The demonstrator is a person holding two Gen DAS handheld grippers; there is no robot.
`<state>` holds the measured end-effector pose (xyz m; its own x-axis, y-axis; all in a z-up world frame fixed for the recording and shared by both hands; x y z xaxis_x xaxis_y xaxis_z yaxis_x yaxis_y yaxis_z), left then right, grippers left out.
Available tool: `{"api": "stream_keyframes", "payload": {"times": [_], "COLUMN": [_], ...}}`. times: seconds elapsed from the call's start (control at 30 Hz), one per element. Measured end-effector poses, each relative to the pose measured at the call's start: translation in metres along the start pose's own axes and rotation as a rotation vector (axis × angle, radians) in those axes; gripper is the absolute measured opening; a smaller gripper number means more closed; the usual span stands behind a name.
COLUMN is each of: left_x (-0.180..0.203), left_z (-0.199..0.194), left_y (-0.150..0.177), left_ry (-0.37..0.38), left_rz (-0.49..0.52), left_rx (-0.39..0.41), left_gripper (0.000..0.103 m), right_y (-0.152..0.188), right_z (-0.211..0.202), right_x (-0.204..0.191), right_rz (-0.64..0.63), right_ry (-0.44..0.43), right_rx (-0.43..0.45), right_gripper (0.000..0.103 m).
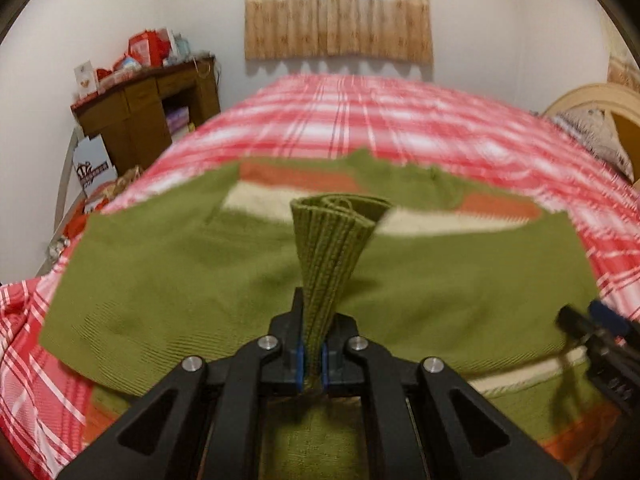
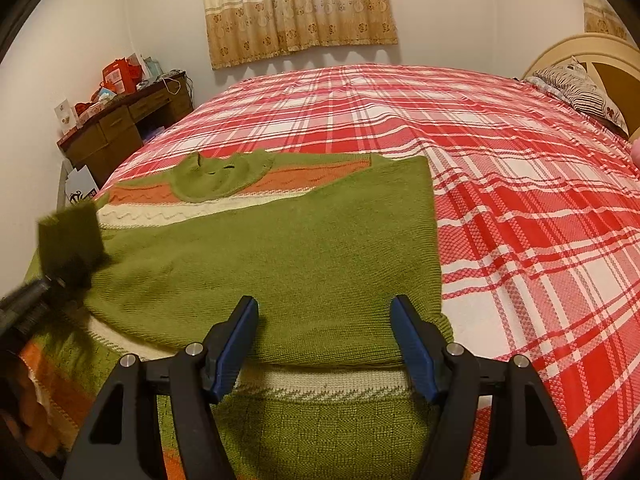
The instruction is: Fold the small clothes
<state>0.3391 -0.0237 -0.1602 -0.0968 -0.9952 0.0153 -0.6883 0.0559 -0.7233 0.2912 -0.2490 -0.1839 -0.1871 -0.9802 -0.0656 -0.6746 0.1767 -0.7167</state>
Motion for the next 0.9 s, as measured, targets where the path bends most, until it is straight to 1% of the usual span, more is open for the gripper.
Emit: {"api": "stream_keyframes", "payload": {"times": [0.03, 0.1, 0.13, 0.17, 0.23, 0.27, 0.3, 0.37, 0.4, 0.43, 0.47, 0.5, 0.53, 0.57, 0.6, 0.63, 0.67, 0.73, 0.8, 0.83, 0.87, 0.9], "left_x": [-0.001, 0.004, 0.004, 0.001, -0.012, -0.027, -0.037, -0.066, -0.076, -0.087, -0.099, -0.107, -0.113, -0.114, -0.111, -0.107, -0.102, -0.094, -0.090, -0.087, -0.087, -0.089], "left_z": [0.000, -0.006, -0.010, -0.017, -0.032, -0.045, -0.050, -0.062, -0.064, -0.064, -0.064, -0.061, -0.055, -0.052, -0.055, -0.055, -0.053, -0.050, -0.050, -0.050, -0.051, -0.052], "left_y": [0.002, 0.005, 0.006, 0.009, 0.014, 0.018, 0.022, 0.033, 0.040, 0.046, 0.054, 0.062, 0.070, 0.075, 0.075, 0.075, 0.075, 0.077, 0.077, 0.078, 0.079, 0.080], "left_ry": [0.008, 0.023, 0.039, 0.065, 0.095, 0.093, 0.076, 0.002, -0.030, -0.057, -0.082, -0.097, -0.102, -0.082, -0.077, -0.069, -0.061, -0.056, -0.073, -0.075, -0.073, -0.071], "left_rz": [0.006, 0.021, 0.026, 0.021, -0.017, -0.048, -0.064, -0.098, -0.117, -0.140, -0.169, -0.200, -0.234, -0.260, -0.255, -0.244, -0.229, -0.204, -0.190, -0.183, -0.182, -0.182], "left_rx": [-0.017, -0.014, -0.024, -0.033, -0.026, 0.001, 0.016, 0.054, 0.067, 0.076, 0.082, 0.076, 0.060, 0.066, 0.093, 0.097, 0.088, 0.081, 0.077, 0.075, 0.076, 0.077], "left_gripper": [0.011, 0.015, 0.027, 0.045, 0.066, 0.067, 0.067, 0.066, 0.066, 0.066, 0.066, 0.066, 0.066, 0.066, 0.068, 0.075, 0.082, 0.088, 0.090, 0.092, 0.093, 0.093], "right_y": [0.000, 0.000, 0.000, 0.001, 0.001, 0.001, 0.001, -0.001, -0.003, -0.006, -0.010, -0.014, -0.017, -0.020, -0.021, -0.022, -0.020, -0.012, -0.002, 0.001, 0.003, 0.004], "right_z": [0.000, 0.001, 0.001, 0.001, 0.002, 0.002, 0.002, 0.000, -0.002, -0.008, -0.014, -0.021, -0.025, -0.026, -0.023, -0.018, -0.013, 0.006, 0.018, 0.020, 0.019, 0.019], "right_x": [0.000, -0.001, -0.002, -0.003, -0.003, -0.003, -0.003, -0.004, -0.007, -0.015, -0.027, -0.043, -0.060, -0.075, -0.094, -0.113, -0.128, -0.158, -0.180, -0.186, -0.192, -0.197], "right_rz": [-0.003, -0.010, -0.014, -0.016, -0.018, -0.017, -0.017, -0.014, 0.005, 0.041, 0.088, 0.129, 0.152, 0.157, 0.147, 0.118, 0.083, -0.005, -0.065, -0.097, -0.144, -0.187], "right_ry": [0.004, 0.011, 0.013, 0.013, 0.013, 0.013, 0.013, 0.019, -0.003, -0.065, -0.162, -0.252, -0.323, -0.364, -0.400, -0.423, -0.429, -0.387, -0.380, -0.356, -0.303, -0.273], "right_rx": [-0.001, -0.004, -0.006, -0.007, -0.008, -0.010, -0.012, -0.024, -0.029, -0.033, -0.035, -0.037, -0.044, -0.058, -0.079, -0.096, -0.108, -0.152, -0.168, -0.151, -0.118, -0.106], "right_gripper": [0.070, 0.070, 0.070, 0.071, 0.072, 0.072, 0.072, 0.072, 0.072, 0.072, 0.072, 0.072, 0.072, 0.072, 0.072, 0.072, 0.072, 0.072, 0.071, 0.069, 0.054, 0.035]}}
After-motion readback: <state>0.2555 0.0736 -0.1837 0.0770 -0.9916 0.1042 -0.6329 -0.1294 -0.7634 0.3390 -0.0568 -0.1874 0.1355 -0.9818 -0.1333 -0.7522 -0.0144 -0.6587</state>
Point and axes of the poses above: each gripper's, at about its wrist camera, not at the fingertips, and z roughly the way its jaws point, x to its right, y to its underside, the point moved 8 cm from there along z, roughly the way its jaws point, and after that the axes turned 3 degrees about y, right-handed, at the moved point
